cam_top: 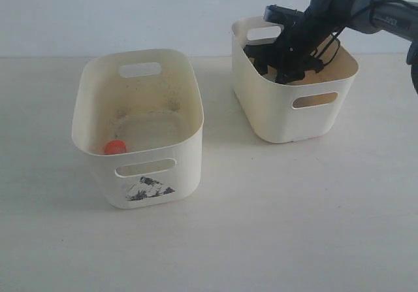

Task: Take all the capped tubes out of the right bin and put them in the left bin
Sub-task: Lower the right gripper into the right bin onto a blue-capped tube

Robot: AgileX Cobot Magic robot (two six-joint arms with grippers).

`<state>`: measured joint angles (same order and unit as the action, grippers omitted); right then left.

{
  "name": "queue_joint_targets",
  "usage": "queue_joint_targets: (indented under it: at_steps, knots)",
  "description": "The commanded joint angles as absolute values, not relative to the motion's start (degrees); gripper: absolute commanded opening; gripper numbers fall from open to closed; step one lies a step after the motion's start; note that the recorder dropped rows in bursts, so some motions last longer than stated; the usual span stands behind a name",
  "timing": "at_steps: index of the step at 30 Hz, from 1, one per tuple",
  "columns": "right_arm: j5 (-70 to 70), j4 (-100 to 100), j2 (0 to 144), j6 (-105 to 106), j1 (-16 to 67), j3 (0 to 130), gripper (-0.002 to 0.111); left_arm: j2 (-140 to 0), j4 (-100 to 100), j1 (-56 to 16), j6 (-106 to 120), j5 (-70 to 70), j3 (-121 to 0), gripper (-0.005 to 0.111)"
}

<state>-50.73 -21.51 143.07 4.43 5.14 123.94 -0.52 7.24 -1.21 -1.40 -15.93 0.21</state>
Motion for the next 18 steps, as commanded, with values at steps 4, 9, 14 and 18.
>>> queue_joint_targets:
  at_steps: [4, 9, 14, 18]
  knots:
    - [-51.37, -21.47, 144.59, 4.91, 5.16, 123.93, 0.061, -0.41, 6.86, -1.14, -2.06, -14.98, 0.0, 0.004]
    - [-51.29, -20.74, 144.62, 4.91, 6.0, 123.93, 0.061, -0.41, 6.86, -1.14, -2.06, -14.98, 0.0, 0.004]
    - [-50.45, -19.7, 144.62, 4.91, 7.22, 123.93, 0.056, -0.41, 6.86, -1.14, -2.06, -14.98, 0.0, 0.004]
    - [-50.09, -17.66, 144.62, 4.91, 8.21, 123.93, 0.036, -0.41, 6.86, -1.14, -2.06, -14.98, 0.0, 0.004]
